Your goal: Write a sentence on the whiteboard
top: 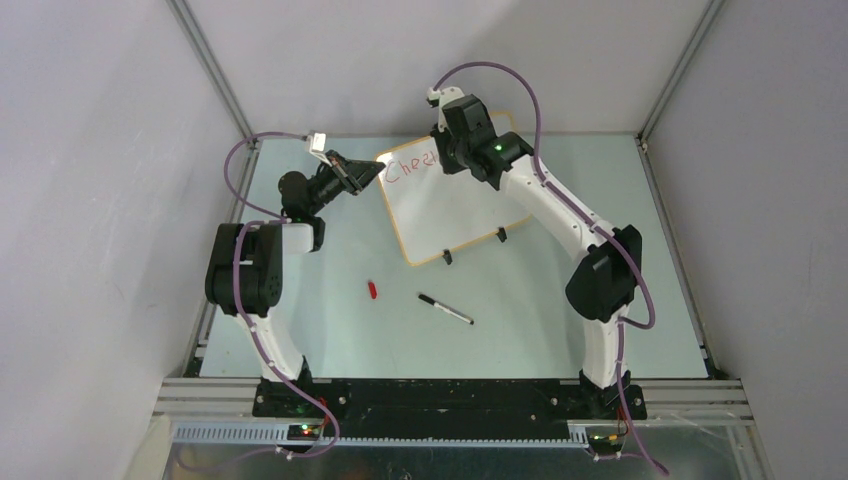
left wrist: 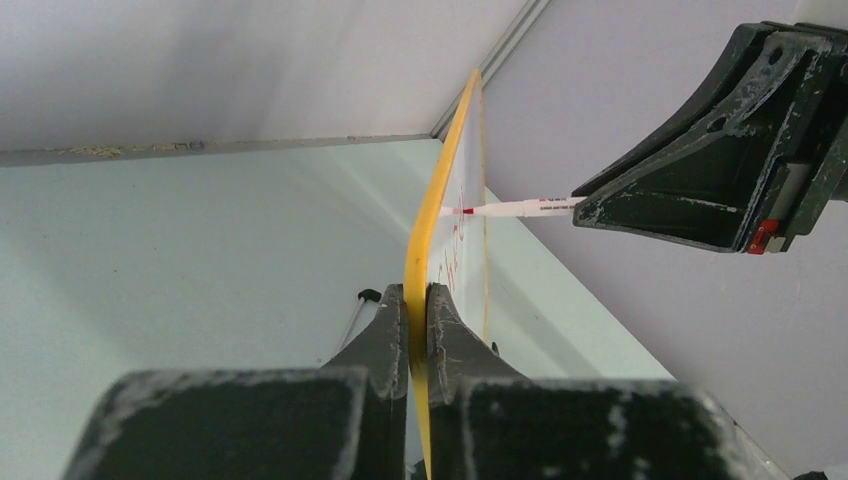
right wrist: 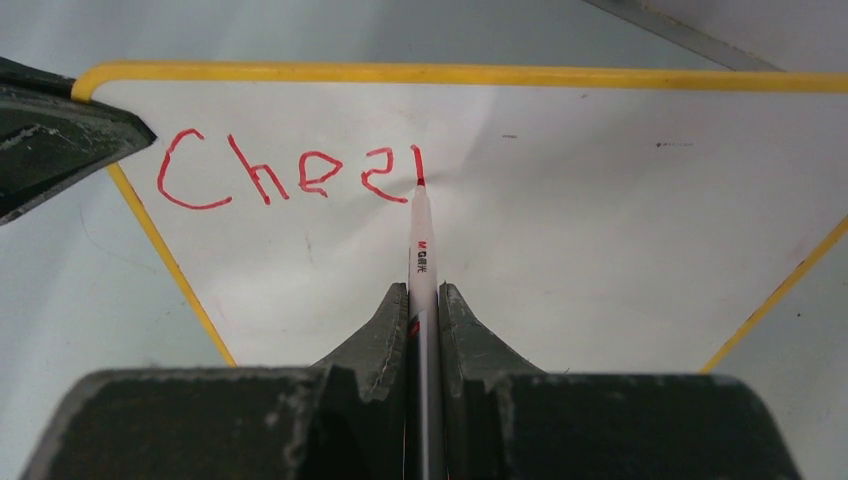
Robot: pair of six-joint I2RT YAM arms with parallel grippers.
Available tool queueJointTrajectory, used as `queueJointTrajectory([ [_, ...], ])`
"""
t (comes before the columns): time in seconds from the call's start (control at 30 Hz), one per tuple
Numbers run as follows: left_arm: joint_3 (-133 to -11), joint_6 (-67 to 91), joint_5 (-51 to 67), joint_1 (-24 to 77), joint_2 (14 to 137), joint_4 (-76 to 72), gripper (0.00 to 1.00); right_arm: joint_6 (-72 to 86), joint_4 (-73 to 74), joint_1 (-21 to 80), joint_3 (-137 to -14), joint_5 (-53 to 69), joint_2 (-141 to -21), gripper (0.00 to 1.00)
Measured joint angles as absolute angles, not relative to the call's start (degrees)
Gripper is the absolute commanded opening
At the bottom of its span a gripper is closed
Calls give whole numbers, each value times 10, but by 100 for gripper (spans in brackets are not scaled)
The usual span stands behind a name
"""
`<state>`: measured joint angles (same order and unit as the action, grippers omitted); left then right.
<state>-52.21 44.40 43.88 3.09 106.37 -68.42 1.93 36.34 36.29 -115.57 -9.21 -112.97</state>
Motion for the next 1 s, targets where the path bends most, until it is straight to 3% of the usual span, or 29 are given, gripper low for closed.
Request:
queueJointTrajectory([
  [1.0, -522, 444, 438, 31, 1064, -683, 0, 19, 381, 355, -1211, -96, -1155, 0],
])
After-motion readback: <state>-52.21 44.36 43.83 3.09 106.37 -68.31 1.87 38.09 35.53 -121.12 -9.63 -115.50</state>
